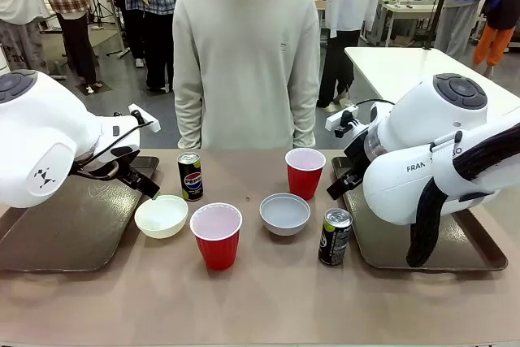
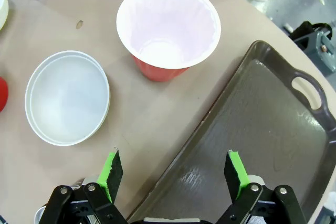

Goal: Prepare tableware on both trays.
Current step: Pick up a Picnic Bowl from the table and place it on a Handle tray.

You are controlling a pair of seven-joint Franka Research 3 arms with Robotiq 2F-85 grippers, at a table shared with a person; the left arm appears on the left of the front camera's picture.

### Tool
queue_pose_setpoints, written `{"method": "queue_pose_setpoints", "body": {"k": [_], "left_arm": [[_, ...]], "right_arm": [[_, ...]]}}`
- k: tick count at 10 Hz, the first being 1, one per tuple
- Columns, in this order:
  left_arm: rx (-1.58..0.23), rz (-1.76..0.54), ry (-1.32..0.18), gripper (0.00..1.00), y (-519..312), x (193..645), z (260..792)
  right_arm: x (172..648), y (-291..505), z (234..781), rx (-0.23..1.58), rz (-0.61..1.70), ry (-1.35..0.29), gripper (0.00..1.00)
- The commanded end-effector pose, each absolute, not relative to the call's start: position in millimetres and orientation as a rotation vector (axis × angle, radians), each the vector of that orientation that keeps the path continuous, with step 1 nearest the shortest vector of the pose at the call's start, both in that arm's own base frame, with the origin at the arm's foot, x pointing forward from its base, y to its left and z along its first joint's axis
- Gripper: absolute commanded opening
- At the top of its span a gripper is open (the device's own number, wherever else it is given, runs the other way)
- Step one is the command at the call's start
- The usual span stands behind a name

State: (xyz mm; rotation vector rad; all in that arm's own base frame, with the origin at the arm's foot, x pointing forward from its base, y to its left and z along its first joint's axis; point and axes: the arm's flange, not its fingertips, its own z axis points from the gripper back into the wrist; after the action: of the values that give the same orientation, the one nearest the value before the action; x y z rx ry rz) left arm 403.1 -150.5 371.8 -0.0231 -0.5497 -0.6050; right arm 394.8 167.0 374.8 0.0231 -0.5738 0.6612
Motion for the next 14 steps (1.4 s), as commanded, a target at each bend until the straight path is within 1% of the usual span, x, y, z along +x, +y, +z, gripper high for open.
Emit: {"method": "queue_pose_setpoints", "body": {"k": [1, 2, 3, 4, 5, 6, 7, 8, 9, 10, 11, 12, 13, 14], "left_arm": [[-0.023, -0.605, -0.550, 1.00, -150, 403, 372], [-0.023, -0.605, -0.550, 1.00, -150, 403, 372], [0.006, -0.605, -0.562, 1.00, -149, 390, 398], [0.042, -0.640, -0.566, 1.00, -153, 368, 431], [0.024, -0.691, -0.496, 1.00, -149, 335, 461], [-0.038, -0.689, -0.387, 1.00, -141, 307, 477], [-0.087, -0.702, -0.291, 1.00, -132, 280, 481], [-0.121, -0.703, -0.233, 1.00, -126, 260, 478], [-0.150, -0.695, -0.186, 1.00, -126, 242, 468], [-0.162, -0.666, -0.157, 1.00, -129, 242, 454], [-0.077, -0.588, -0.212, 1.00, -133, 264, 446], [-0.141, -0.704, -0.178, 1.00, -144, 263, 496], [-0.141, -0.704, -0.178, 1.00, -144, 263, 496], [-0.129, -0.669, -0.160, 1.00, -141, 268, 490]], "right_arm": [[395, 167, 375, 0.023, 0.661, -0.574, 1.00], [395, 167, 375, 0.023, 0.661, -0.574, 1.00], [388, 172, 398, 0.041, 0.641, -0.562, 1.00], [370, 176, 426, 0.032, 0.609, -0.513, 1.00], [337, 172, 450, 0.056, 0.590, -0.447, 1.00], [305, 157, 454, 0.075, 0.548, -0.344, 1.00], [270, 144, 442, 0.136, 0.518, -0.198, 1.00], [239, 136, 423, 0.212, 0.518, -0.115, 1.00], [211, 133, 403, 0.282, 0.503, -0.058, 1.00], [203, 134, 394, 0.311, 0.510, -0.054, 1.00], [220, 138, 404, 0.117, 0.559, -0.168, 1.00], [265, 170, 461, 0.257, 0.542, -0.046, 1.00], [262, 170, 464, 0.237, 0.547, -0.056, 1.00], [299, 160, 458, 0.552, 0.613, 0.007, 1.00]]}}
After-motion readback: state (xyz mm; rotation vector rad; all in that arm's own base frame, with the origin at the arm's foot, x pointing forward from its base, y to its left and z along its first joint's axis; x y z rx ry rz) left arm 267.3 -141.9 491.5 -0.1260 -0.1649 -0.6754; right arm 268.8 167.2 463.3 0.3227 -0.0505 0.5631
